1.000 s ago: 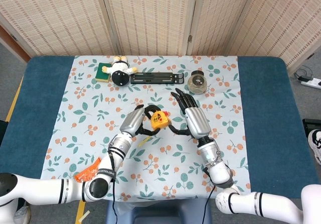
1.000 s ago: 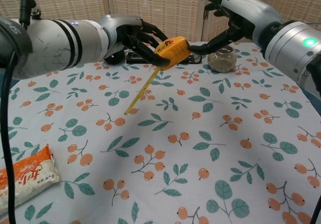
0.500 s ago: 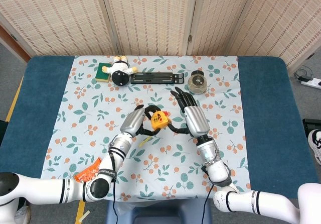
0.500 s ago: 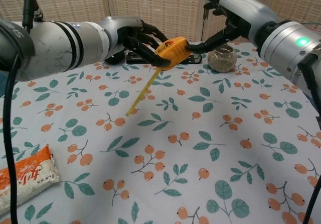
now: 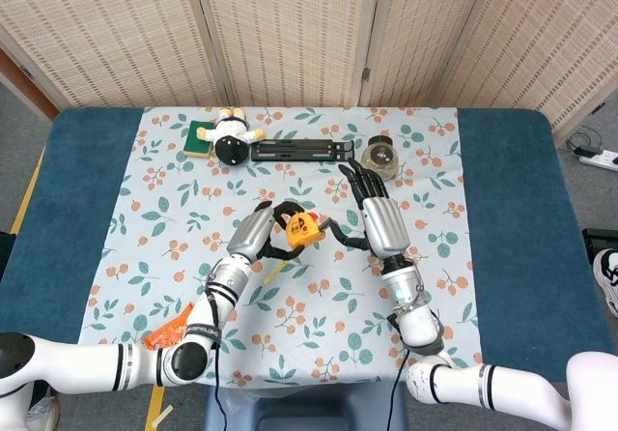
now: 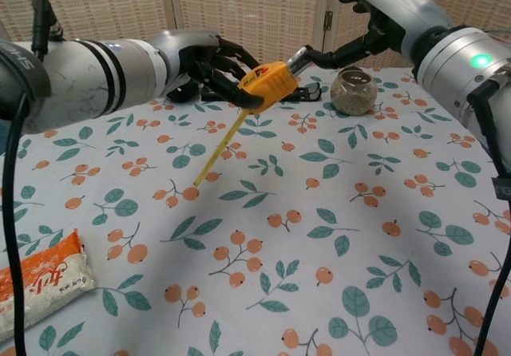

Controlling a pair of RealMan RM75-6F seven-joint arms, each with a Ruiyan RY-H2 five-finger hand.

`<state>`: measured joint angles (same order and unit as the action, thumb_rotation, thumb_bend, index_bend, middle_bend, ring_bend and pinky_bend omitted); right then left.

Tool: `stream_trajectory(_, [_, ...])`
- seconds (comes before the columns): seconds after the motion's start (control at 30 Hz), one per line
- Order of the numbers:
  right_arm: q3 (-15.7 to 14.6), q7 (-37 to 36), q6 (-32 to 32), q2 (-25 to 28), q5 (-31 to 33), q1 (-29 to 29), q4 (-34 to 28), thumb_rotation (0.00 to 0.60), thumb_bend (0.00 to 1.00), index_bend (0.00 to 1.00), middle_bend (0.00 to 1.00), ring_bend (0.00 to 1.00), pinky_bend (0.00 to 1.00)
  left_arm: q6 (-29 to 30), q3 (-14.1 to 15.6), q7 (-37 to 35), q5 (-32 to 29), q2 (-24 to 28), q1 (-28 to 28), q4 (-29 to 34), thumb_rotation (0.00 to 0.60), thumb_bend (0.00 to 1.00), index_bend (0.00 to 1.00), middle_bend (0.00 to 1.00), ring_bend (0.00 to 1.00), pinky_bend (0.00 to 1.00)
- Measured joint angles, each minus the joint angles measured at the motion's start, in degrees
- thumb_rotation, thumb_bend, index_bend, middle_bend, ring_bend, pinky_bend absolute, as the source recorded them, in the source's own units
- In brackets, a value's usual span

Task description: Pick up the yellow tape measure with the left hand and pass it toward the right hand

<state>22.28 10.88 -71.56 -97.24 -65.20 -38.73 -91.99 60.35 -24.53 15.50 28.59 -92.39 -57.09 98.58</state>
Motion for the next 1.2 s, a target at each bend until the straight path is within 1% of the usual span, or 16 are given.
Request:
stream_trajectory(0.03, [0.1, 0.2, -0.1, -0.1, 0.2, 0.0, -0.1, 0.600, 0.43, 0.19, 0.00, 0.00, 0.00, 0.0, 0.0, -0.1, 0.1, 0.0, 0.0, 0.0, 0.600, 0.37, 0.56, 0.52, 0.41, 0.08])
stream_trajectory(0.13, [0.4, 0.7, -0.2, -0.3, 0.8, -0.2, -0.5, 0.600, 0.44, 0.31, 0.00, 0.00, 0.00, -0.2, 0.0, -0.4, 0.3, 0.3, 0.2, 0.1, 0.600, 0.37, 0.56, 0.52, 0.41, 0.08])
stream_trajectory(0.23, [0.6, 1.2, -0.2, -0.4, 1.3, -0.4, -0.9, 0.600, 0.43, 0.40, 0.03, 0.01, 0.00, -0.2, -0.1, -0.6, 0.5, 0.4, 0.2, 0.2, 0.600, 0.37, 0.56, 0.52, 0.41, 0.08])
stream_trajectory(0.3, [0.7, 1.5, -0.3, -0.5, 1.6, -0.5, -1.3, 0.600, 0.44, 0.47, 0.07, 0.03, 0.00, -0.2, -0.1, -0.7, 0.7, 0.5, 0.3, 0.2, 0.600, 0.37, 0.56, 0.52, 0.41, 0.08])
stream_trajectory(0.43, [0.9, 1.7, -0.3, -0.3, 2.0, -0.6, -2.3, 0.600, 0.45, 0.55, 0.12, 0.06, 0.00, -0.1, -0.1, -1.0, 1.0, 0.6, 0.4, 0.0, 0.600, 0.37, 0.56, 0.52, 0.41, 0.08])
stream_trajectory(0.5, [0.9, 1.9, -0.3, -0.1, 2.3, -0.6, -2.7, 0.600, 0.47, 0.58, 0.14, 0.07, 0.00, -0.1, -0.1, -1.1, 1.1, 0.6, 0.4, -0.2, 0.600, 0.37, 0.56, 0.52, 0.41, 0.08])
stream_trajectory(0.73, [1.1, 2.6, -0.3, 0.2, 3.3, -0.7, -3.2, 0.600, 0.58, 0.71, 0.22, 0.11, 0.00, -0.2, -0.1, -1.6, 1.2, 0.6, 0.5, -1.1, 0.600, 0.37, 0.56, 0.52, 0.41, 0.08])
stream_trajectory(0.83, [1.1, 2.7, -0.4, 0.3, 3.5, -0.7, -3.5, 0.600, 0.62, 0.75, 0.24, 0.13, 0.00, -0.4, -0.2, -1.9, 1.2, 0.5, 0.6, -1.7, 0.600, 0.37, 0.56, 0.52, 0.41, 0.08])
stream_trajectory(0.9, [1.1, 2.6, -0.4, 0.4, 3.5, -0.7, -3.6, 0.600, 0.63, 0.75, 0.24, 0.13, 0.00, -0.6, -0.1, -2.0, 1.1, 0.5, 0.6, -2.1, 0.600, 0.37, 0.56, 0.52, 0.41, 0.08])
stream_trajectory(1.2, [0.7, 1.2, -0.3, 2.2, 2.2, -0.2, -3.5, 0.600, 0.64, 0.75, 0.25, 0.14, 0.00, -1.8, 1.1, -1.9, 1.3, 0.7, 1.0, -4.7, 0.600, 0.37, 0.56, 0.52, 0.41, 0.08])
